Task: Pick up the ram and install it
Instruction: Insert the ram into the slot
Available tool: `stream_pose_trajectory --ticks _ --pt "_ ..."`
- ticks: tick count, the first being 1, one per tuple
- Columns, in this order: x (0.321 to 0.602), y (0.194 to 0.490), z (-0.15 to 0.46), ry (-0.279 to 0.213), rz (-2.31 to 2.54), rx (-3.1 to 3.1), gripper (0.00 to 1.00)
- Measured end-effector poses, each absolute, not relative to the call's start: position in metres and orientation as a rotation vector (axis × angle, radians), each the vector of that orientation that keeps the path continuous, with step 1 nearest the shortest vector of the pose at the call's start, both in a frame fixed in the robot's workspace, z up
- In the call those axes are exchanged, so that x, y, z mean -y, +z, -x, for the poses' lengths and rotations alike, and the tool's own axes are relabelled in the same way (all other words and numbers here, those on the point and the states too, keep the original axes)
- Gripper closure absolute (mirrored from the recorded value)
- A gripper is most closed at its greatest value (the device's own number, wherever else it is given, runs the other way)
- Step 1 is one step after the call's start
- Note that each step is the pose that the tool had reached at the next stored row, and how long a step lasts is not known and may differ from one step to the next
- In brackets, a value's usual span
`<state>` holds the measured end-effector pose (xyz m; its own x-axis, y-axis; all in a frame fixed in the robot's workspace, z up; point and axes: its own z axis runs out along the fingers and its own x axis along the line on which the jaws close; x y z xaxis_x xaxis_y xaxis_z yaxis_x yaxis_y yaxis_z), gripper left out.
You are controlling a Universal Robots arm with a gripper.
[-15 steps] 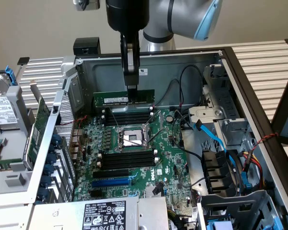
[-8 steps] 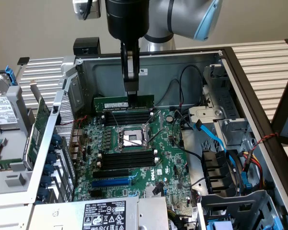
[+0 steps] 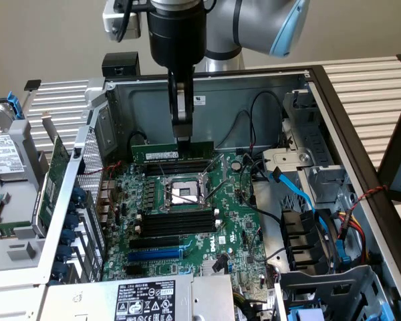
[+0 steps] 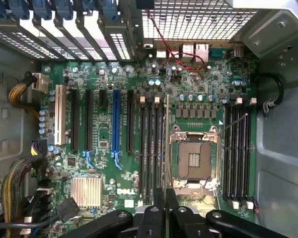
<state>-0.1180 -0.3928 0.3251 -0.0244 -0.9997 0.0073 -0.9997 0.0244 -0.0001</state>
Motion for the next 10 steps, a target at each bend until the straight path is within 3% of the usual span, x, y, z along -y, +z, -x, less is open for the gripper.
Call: stream_pose_trajectory --ticks 10 --pt "0.392 0.307 0.120 0.011 -2.189 2.243 0.87"
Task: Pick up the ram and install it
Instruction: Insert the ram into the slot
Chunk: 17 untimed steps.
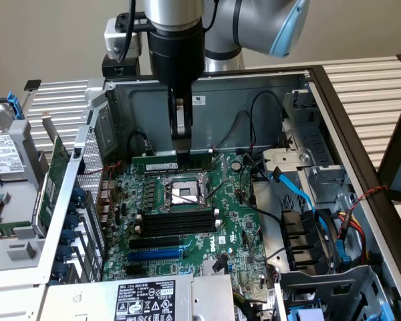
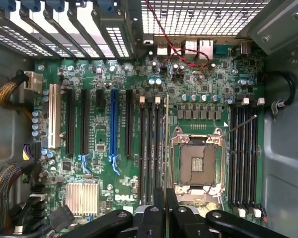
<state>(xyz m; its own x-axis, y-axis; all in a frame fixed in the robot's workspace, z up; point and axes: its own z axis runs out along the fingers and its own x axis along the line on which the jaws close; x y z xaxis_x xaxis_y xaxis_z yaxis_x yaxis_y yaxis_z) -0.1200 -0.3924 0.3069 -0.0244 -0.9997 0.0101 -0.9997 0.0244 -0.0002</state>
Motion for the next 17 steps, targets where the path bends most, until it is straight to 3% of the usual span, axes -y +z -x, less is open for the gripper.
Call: stream_pose_trajectory --ticks 17 --pt "0.398 0.278 0.120 0.015 -2.188 2.241 0.87"
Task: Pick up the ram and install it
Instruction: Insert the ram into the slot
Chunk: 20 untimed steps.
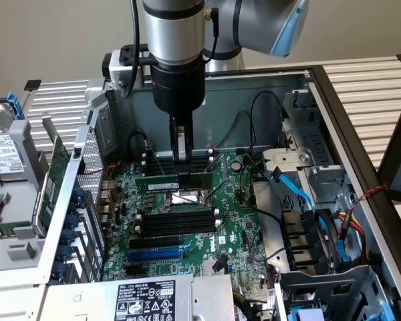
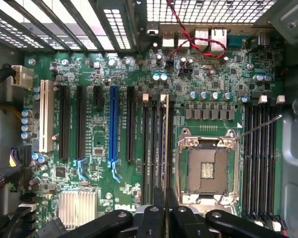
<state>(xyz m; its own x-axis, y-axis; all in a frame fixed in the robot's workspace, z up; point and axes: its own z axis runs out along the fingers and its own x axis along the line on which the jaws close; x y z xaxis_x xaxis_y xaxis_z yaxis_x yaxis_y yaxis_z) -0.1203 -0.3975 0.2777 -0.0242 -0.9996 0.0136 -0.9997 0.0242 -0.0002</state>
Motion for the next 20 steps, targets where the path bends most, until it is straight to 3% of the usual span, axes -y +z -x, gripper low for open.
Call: stream_pose_trajectory --ticks 20 --pt "0.407 0.254 0.120 0.017 -2.187 2.241 0.87"
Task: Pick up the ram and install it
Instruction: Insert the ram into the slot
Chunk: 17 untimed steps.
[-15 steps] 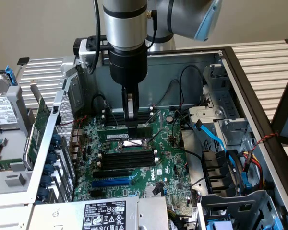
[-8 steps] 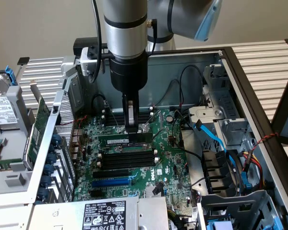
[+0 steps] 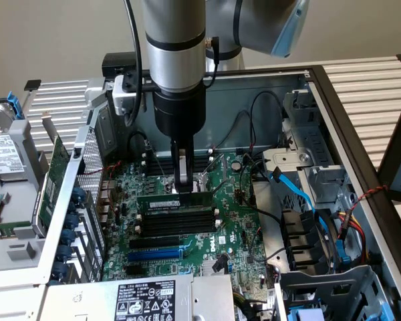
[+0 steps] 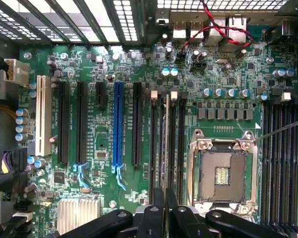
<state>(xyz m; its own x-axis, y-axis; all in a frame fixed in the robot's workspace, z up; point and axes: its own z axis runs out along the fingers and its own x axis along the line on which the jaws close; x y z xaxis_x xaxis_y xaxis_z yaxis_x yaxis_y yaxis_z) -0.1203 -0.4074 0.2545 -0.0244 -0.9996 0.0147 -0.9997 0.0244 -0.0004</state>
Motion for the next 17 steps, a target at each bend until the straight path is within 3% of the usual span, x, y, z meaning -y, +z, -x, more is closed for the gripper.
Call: stream_pose_trajectory --ticks 17 --pt "0.4114 0.2457 0.1201 0.021 -2.185 2.239 0.87"
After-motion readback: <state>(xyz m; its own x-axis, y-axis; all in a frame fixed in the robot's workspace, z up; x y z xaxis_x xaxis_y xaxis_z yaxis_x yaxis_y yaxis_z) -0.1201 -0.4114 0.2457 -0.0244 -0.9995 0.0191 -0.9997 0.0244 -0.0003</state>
